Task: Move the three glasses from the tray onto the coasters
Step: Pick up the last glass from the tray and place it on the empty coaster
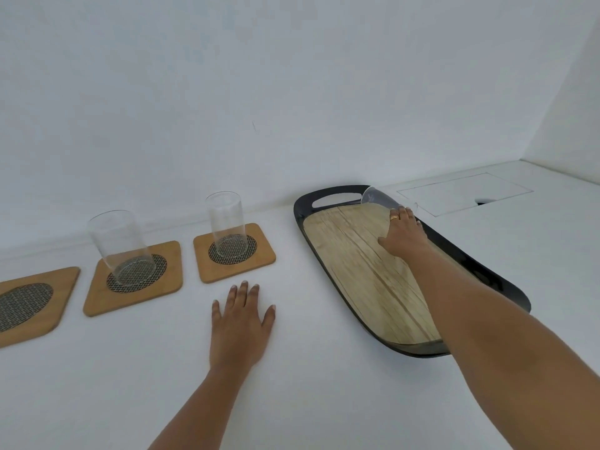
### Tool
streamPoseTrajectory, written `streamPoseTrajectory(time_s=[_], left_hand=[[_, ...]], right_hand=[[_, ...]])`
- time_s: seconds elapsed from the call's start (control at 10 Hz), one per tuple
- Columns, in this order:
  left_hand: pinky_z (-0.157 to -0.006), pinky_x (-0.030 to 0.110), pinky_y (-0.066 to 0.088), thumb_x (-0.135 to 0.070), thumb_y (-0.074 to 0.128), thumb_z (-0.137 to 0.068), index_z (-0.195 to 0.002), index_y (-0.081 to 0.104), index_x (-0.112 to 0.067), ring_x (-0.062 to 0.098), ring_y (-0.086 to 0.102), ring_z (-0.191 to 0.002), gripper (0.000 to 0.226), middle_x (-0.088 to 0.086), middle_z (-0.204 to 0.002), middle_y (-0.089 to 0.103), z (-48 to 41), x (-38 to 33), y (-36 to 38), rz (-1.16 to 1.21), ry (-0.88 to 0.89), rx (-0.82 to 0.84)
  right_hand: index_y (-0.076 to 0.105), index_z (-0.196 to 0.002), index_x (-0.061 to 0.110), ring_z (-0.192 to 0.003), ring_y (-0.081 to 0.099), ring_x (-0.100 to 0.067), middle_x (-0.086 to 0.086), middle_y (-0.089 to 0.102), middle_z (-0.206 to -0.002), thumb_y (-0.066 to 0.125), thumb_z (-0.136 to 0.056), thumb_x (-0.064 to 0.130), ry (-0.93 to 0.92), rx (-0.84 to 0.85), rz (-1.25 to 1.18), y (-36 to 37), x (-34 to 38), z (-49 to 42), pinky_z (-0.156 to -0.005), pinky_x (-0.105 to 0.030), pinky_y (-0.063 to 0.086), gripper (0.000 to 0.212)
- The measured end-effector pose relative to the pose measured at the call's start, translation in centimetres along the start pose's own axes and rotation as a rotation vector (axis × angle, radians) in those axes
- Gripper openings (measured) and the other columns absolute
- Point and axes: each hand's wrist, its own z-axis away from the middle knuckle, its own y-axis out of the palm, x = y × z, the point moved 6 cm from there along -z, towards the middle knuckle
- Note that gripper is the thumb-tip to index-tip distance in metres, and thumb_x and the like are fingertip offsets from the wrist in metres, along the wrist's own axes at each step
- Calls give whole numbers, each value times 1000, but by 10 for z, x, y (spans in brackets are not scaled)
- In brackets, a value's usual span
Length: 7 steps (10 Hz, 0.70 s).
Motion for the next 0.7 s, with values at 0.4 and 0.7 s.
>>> streamPoseTrajectory(time_s=[0.4,0.7], left_hand=[[-120,43,8,-49,26,-96,-147,18,-22,14,9,-147,59,-2,-159,16,0,-1,1,-5,-1,-19],[-120,44,8,-48,27,-96,-147,18,-21,15,9,-147,59,-2,-159,16,1,-2,-2,10,0,-16]], right_hand=[[17,-148,5,-148,1,-28,-14,2,-159,54,-89,26,103,38,50,10,-3,-27,-116,-55,13,72],[50,-122,0,-113,44,-31,-13,49,-121,48,-86,14,56,-385,138,-11,8,-16,-95,-49,36,39]])
